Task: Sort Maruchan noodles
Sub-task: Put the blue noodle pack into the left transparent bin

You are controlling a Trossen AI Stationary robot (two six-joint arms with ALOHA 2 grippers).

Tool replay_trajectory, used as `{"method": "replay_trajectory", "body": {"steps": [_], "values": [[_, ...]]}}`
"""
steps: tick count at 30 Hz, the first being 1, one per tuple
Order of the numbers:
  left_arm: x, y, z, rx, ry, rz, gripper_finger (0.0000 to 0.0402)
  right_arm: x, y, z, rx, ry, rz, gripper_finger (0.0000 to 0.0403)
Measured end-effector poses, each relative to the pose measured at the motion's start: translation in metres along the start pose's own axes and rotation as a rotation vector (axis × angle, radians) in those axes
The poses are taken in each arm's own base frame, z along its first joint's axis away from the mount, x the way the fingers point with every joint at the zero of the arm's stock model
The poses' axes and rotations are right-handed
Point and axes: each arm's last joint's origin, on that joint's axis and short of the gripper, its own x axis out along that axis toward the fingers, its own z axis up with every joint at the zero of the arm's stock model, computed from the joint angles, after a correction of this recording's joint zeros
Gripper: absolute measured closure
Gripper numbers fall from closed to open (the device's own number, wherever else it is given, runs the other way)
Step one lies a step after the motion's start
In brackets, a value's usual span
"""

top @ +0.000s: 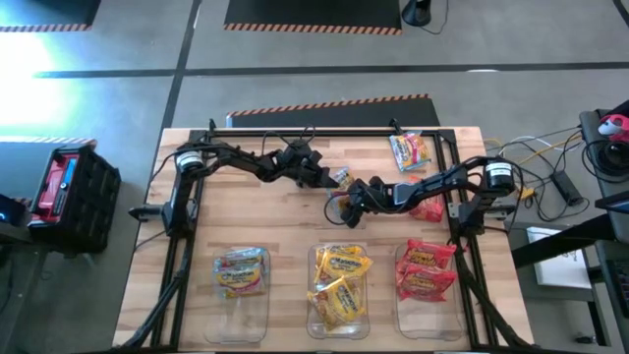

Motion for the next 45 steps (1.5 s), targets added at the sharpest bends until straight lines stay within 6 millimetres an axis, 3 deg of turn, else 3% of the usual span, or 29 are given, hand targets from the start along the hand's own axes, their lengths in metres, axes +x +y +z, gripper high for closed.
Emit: {"method": "replay_trajectory", "body": {"steps": [12, 17, 22, 36, 45], "values": [[0.0, 0.0, 0.0, -0.004, 0.019, 0.001, 0.0263, 0.003, 0.008, 0.006, -0.036, -0.016, 0.011, 0.0218], [0.0, 0.001, 0.0, -0.004, 0.023, 0.009, 0.0281, 0.001, 0.007, 0.006, -0.04, -0.007, 0.007, 0.0218], [-0.001, 0.002, 0.001, -0.004, 0.026, 0.008, 0.0301, -0.016, 0.005, 0.013, -0.057, 0.0, 0.043, 0.0218], [-0.022, 0.0, 0.022, 0.018, 0.026, -0.045, 0.0298, -0.092, -0.008, 0.032, -0.06, -0.003, 0.287, 0.0218], [-0.046, -0.023, 0.026, 0.098, 0.096, -0.081, 0.0295, -0.098, -0.013, 0.021, -0.1, 0.108, 0.328, 0.0218]]}}
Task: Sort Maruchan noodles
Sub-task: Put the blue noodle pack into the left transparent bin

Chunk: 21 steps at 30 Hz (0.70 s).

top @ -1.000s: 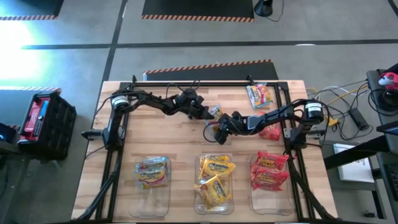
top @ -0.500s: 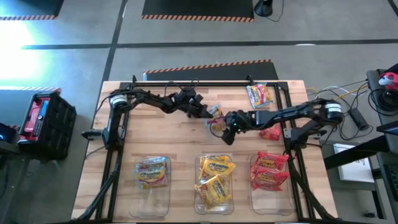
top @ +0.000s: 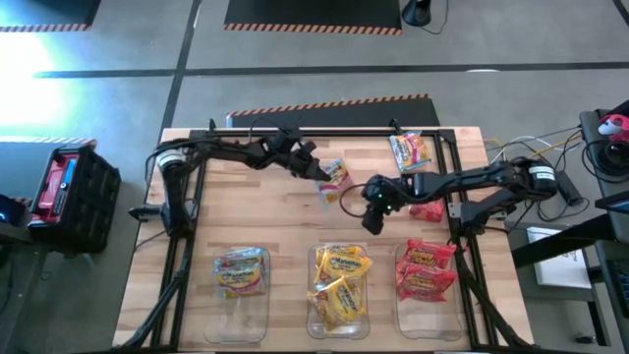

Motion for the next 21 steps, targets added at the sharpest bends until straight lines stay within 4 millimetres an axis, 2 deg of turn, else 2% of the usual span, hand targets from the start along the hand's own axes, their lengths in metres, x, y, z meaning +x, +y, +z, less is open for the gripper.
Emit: {"method": "replay_trajectory", "body": {"steps": [5, 9, 13, 17, 21], "values": [[-0.025, -0.024, -0.008, 0.034, 0.064, 0.078, 0.0295, 0.011, -0.009, -0.02, 0.011, 0.145, -0.059, 0.0218], [-0.052, -0.057, -0.028, 0.041, 0.098, 0.207, 0.0295, 0.016, -0.014, -0.034, 0.029, 0.23, -0.093, 0.0218], [-0.077, -0.102, -0.058, 0.074, 0.126, 0.256, 0.0295, 0.017, -0.016, -0.039, 0.034, 0.245, -0.1, 0.0218], [-0.099, -0.146, -0.093, 0.091, 0.076, 0.273, 0.0295, 0.018, -0.016, -0.038, 0.013, 0.225, -0.099, 0.0218], [-0.113, -0.177, -0.133, 0.078, 0.055, 0.284, 0.0294, 0.019, -0.013, -0.031, -0.016, 0.152, -0.067, 0.0218]]}}
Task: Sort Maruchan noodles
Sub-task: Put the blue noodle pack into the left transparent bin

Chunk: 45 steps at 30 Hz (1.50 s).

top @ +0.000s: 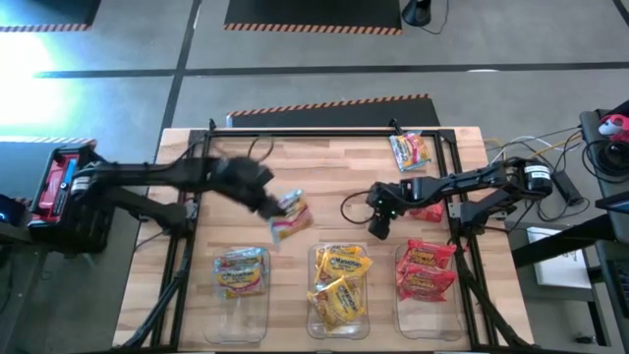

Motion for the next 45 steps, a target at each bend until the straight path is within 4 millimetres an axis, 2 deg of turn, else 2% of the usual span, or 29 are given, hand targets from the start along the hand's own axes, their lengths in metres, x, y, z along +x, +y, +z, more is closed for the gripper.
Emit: {"method": "replay_trajectory", "body": {"steps": [8, 13, 19, 29, 38, 45], "values": [[-0.022, -0.022, -0.074, -0.045, 0.191, 0.072, 0.0294, -0.001, 0.001, 0.009, -0.011, -0.119, -0.045, 0.0218], [-0.032, -0.033, -0.107, 0.055, 0.309, 0.032, 0.0294, -0.001, -0.001, 0.01, -0.008, -0.143, -0.112, 0.0218], [-0.035, -0.035, -0.138, 0.171, 0.413, 0.068, 0.0294, -0.001, -0.001, 0.01, -0.015, -0.144, -0.115, 0.0218], [-0.026, -0.031, -0.163, 0.421, 0.372, 0.075, 0.0294, -0.001, -0.001, 0.011, -0.016, -0.152, -0.112, 0.0218], [-0.016, -0.017, -0.183, 0.471, 0.464, 0.044, 0.0294, -0.001, 0.0, 0.012, -0.016, -0.159, -0.11, 0.0218], [-0.001, -0.007, -0.194, 0.505, 0.387, 0.025, 0.0294, -0.001, 0.0, 0.012, -0.016, -0.159, -0.11, 0.0218]]}}
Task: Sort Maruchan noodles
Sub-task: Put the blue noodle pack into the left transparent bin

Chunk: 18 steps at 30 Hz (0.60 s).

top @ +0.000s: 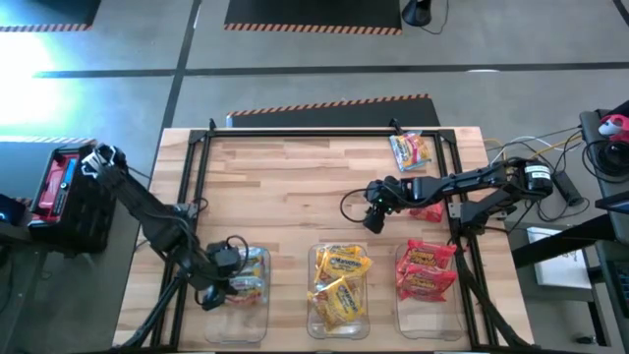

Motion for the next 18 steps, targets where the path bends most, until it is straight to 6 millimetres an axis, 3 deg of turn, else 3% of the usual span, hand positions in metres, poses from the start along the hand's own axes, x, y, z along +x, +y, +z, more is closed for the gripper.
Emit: {"method": "replay_trajectory", "body": {"steps": [10, 18], "values": [[0.021, 0.015, -0.012, 0.026, -0.008, 0.015, 0.0279, 0.0, 0.0, 0.0, 0.0, 0.0, 0.0, 0.0218], [0.023, 0.021, -0.016, 0.03, 0.014, 0.062, 0.0237, 0.0, 0.0, 0.0, 0.0, -0.004, 0.002, 0.0218]]}}
